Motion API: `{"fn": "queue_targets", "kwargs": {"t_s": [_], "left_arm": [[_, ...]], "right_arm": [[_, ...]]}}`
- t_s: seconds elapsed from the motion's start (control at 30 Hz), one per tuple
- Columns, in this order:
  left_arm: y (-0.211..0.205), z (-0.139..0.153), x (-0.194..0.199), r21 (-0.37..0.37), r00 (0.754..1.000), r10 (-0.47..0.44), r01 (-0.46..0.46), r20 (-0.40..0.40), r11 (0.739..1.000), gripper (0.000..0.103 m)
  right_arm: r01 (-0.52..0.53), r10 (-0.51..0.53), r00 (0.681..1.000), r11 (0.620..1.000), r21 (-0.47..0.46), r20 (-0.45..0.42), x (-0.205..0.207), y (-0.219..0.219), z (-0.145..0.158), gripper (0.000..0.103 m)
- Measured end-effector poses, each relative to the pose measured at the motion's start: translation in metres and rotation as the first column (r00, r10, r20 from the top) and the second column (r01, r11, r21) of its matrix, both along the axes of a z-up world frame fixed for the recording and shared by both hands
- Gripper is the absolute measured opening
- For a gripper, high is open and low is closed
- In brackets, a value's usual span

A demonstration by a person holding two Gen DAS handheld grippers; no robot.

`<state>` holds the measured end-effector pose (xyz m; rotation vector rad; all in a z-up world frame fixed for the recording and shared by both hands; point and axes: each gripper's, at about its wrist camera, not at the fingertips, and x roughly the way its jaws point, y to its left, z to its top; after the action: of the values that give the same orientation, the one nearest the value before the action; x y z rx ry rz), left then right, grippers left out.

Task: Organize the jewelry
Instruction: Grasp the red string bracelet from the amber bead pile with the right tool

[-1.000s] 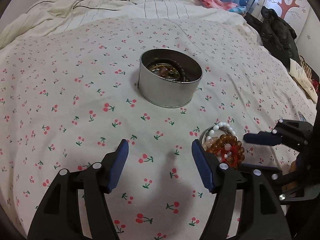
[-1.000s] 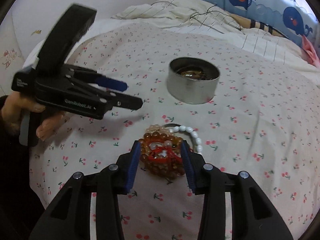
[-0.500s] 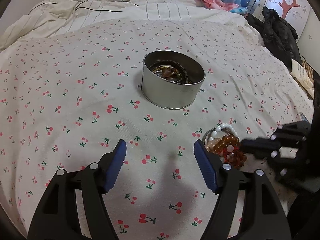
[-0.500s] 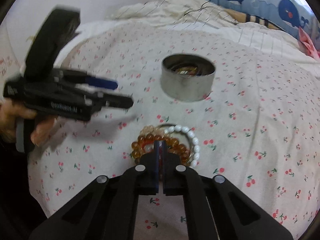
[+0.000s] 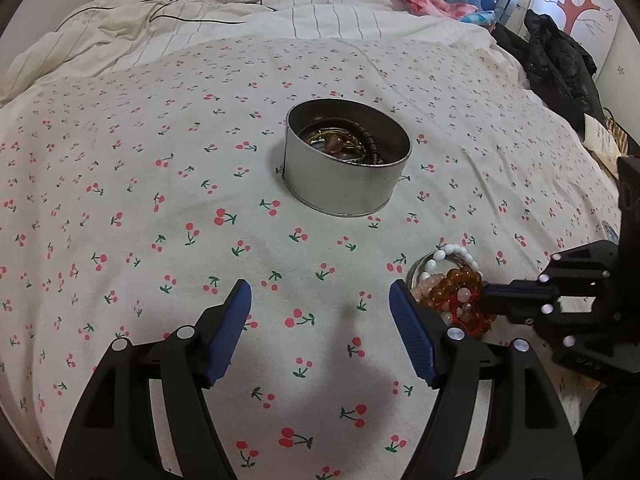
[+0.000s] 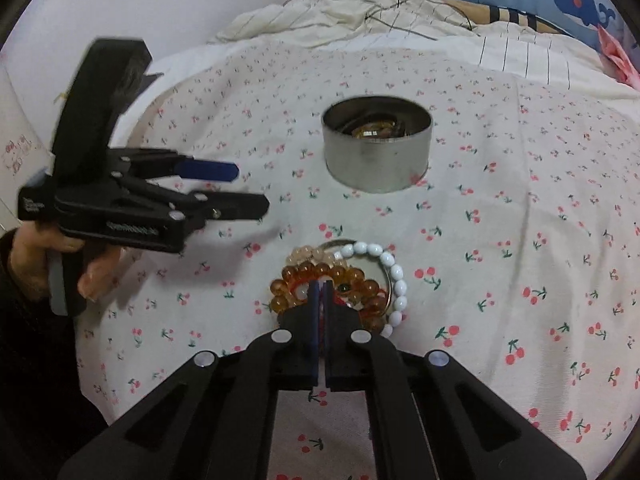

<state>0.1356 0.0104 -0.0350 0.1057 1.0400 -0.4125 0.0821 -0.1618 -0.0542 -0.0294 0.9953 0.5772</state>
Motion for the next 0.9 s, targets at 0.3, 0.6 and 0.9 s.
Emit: {"fn": "queue_targets", "kwargs": {"t_s": [0.3,0.6,0.9], "left_arm": [[-0.001,0.0,-0.002,0.001,1.0,-0.003,0.003,0.001,1.0,0.068],[-0.004,0.0,-0.002,0.003,1.0,-0.009,0.009,0.0,1.0,0.069],[-0.003,0.001,-0.001,0.005,1.0,-0.006,0.006,0.001,1.0,0.069]], "right_arm": [[0.013,-0.012,0.998,1.0,-0.019,0.054,-0.005,0.002,0.003,0.05],[-0.033,0.036,0.998,0.996,-0.082,0.044,-0.005,0.016,-0.008,0.026],[-0.005,0.003,0.998,1.0,0.023,0.064,-0.005,-0.002,0.011,0.005]]}}
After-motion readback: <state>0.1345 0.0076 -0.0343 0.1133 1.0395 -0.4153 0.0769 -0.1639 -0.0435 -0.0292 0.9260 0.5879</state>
